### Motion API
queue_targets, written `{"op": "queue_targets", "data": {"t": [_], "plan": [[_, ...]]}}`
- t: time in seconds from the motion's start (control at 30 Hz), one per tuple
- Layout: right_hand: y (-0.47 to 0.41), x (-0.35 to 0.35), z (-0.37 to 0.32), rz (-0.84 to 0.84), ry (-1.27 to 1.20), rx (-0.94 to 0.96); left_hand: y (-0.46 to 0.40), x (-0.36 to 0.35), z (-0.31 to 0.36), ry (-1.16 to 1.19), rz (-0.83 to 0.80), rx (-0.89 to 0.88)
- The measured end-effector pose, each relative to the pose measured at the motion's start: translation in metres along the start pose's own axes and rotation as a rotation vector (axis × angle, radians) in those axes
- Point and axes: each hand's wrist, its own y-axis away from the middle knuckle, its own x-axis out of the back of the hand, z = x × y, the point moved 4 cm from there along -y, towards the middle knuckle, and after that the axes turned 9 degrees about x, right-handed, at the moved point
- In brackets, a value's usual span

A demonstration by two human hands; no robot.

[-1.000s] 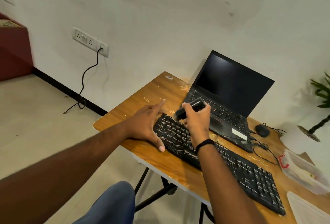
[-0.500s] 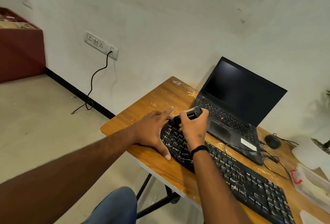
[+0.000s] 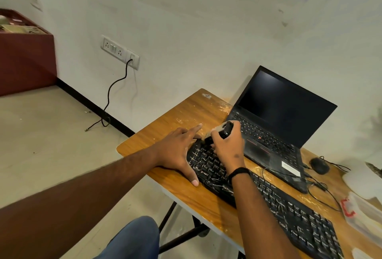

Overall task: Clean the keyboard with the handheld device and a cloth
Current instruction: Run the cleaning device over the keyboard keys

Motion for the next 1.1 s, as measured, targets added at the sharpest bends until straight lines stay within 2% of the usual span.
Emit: {"op": "queue_targets", "data": {"t": [0.17,0.3,0.43,0.6,0.77,0.87,1.0,1.1], "plan": [[-0.006,-0.005,0.0,-0.17,-0.079,0.046,-0.001,-0.002,-0.003,0.018,0.002,0.02],[-0.006,-0.006,0.001,-0.064,-0.006,0.106,-0.001,-0.002,-0.001,0.02,0.013,0.015],[-0.001,-0.012,-0.004,-0.142,-0.064,0.155,0.0,-0.002,-0.001,0.014,0.02,0.029],[-0.001,-0.008,-0.008,-0.074,0.007,0.196,0.001,-0.002,0.001,0.003,0.011,0.043],[-0.002,-0.004,-0.006,-0.212,-0.067,0.243,0.003,-0.001,0.003,-0.001,0.023,0.048],[-0.006,-0.001,-0.002,-0.186,0.03,0.274,0.002,-0.002,0.003,-0.005,0.021,0.053],[-0.009,0.0,0.004,-0.248,-0.149,0.205,0.003,-0.002,0.004,-0.001,0.027,0.061],[-0.009,-0.002,0.002,-0.244,-0.077,0.245,0.004,-0.001,0.006,0.018,0.034,0.062]]}}
